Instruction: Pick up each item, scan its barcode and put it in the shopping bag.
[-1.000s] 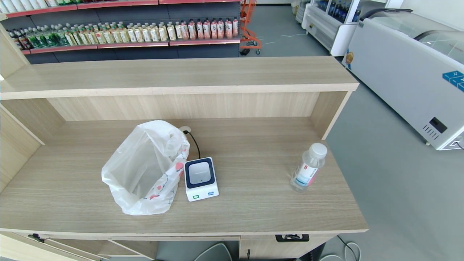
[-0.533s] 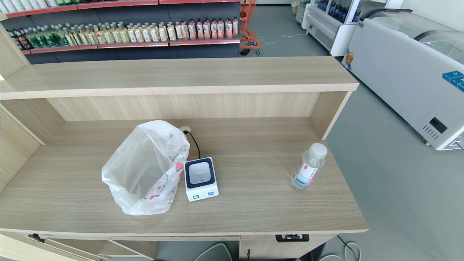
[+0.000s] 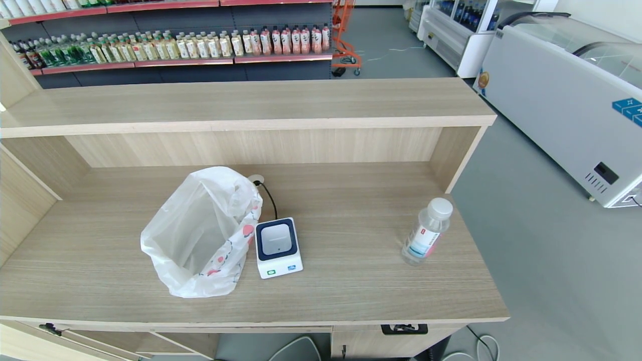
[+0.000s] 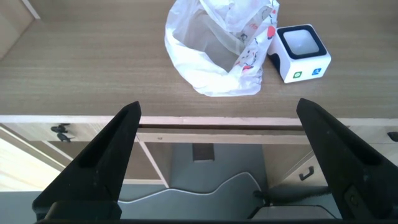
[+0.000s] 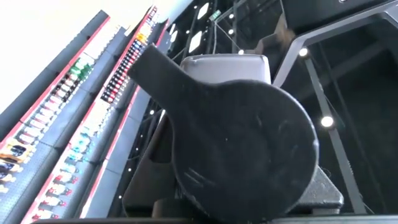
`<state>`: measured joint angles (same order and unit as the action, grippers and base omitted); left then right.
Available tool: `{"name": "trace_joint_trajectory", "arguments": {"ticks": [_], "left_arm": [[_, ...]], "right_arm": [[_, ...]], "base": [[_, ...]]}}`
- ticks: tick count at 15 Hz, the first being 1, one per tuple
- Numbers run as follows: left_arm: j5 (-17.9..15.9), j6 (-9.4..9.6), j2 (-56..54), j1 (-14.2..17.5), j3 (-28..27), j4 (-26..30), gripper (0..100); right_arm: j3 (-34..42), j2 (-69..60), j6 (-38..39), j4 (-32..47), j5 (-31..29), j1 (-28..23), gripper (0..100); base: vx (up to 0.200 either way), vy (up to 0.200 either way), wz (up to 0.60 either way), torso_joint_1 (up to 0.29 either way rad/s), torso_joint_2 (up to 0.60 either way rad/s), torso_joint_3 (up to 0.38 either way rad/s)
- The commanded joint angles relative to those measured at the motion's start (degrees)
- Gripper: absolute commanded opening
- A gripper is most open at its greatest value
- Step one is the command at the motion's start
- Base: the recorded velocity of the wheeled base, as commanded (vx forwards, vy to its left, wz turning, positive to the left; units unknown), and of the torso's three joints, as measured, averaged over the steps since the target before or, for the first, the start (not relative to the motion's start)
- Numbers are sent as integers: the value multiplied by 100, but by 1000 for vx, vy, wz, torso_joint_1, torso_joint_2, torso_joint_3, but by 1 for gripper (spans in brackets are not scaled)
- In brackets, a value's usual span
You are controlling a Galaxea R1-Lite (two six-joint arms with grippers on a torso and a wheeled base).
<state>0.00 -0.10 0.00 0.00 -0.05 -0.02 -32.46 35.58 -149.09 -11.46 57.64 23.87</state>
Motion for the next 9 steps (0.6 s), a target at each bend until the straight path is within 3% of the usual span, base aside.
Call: {"name": "trace_joint_trajectory", "arguments": {"ticks": [1,2,3,5,6,7,9], "left_arm": [[0,1,9,0,-4,-6,100],[0,1,9,0,5,2,100],[0,1,9,0,5,-6,100],[0,1,9,0,5,-6,100],[0,1,9,-9,5,2,100],[0,1,9,0,5,-6,100],[0,1,9,0,-4,2,100]], "right_arm": [[-32,177,56,-5,-7,-31,0],[-164,344,495,-5,-16,-260,0],[-586,713,1523,-14,-139,-524,0],[-1122,1153,3870,249,-1492,-972,0],[-1131,1100,5645,803,-2600,-1077,0],[-1192,880,6533,1120,-3285,-1121,0],[-1069,810,7851,1840,-3285,-1200,0]], "base": [[0,0,0,0,0,0],[0,0,0,0,0,0],[0,0,0,0,0,0],[0,0,0,0,0,0],[0,0,0,0,0,0],[0,0,0,0,0,0],[0,0,0,0,0,0]]}}
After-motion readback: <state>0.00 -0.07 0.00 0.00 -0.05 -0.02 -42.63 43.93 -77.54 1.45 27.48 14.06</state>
